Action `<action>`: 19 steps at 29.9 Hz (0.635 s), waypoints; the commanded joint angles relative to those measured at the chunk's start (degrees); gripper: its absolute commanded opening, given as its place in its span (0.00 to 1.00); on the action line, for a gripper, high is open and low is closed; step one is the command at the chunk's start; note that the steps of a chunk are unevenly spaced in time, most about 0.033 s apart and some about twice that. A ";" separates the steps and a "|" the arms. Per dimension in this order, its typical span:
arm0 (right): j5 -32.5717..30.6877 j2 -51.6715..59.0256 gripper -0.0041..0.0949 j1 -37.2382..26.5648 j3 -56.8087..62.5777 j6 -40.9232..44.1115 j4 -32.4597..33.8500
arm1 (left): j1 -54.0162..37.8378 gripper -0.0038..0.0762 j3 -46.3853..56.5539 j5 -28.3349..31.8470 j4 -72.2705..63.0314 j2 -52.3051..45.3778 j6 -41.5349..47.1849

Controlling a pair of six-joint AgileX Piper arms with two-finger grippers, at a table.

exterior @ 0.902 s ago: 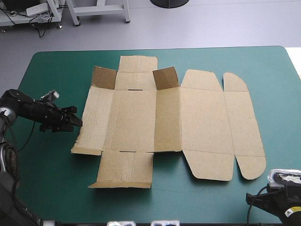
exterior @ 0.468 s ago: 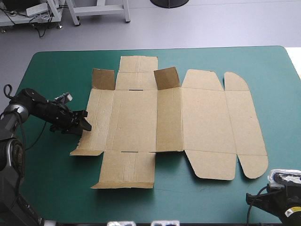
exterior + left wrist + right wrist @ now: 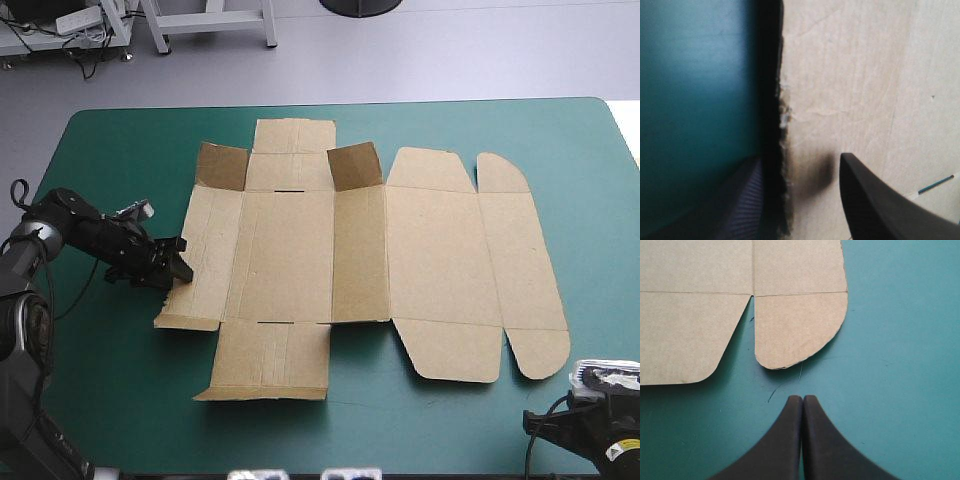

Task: Fold the box

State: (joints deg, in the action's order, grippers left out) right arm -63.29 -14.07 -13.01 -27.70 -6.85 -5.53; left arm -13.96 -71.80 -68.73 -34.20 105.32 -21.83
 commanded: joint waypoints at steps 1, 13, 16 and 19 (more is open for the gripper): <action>2.88 -0.64 0.02 0.24 -1.47 -0.07 -0.06 | 1.01 0.48 -0.63 -5.56 -4.17 -2.58 0.68; 3.09 -0.64 0.02 0.24 -1.47 -0.07 -0.06 | 5.77 0.25 4.67 -5.56 -7.56 -2.58 -1.31; 2.99 -0.64 0.02 0.24 -1.47 -0.07 -0.06 | 5.66 0.05 3.43 -5.56 -8.92 -2.58 -1.74; 2.99 -0.64 0.02 0.24 -1.47 -0.07 -0.17 | 5.80 0.04 0.82 -5.56 -9.01 -3.38 -1.19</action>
State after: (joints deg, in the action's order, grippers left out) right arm -63.29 -14.07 -13.01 -27.70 -6.85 -5.53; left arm -8.81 -68.02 -70.18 -41.50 104.58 -23.16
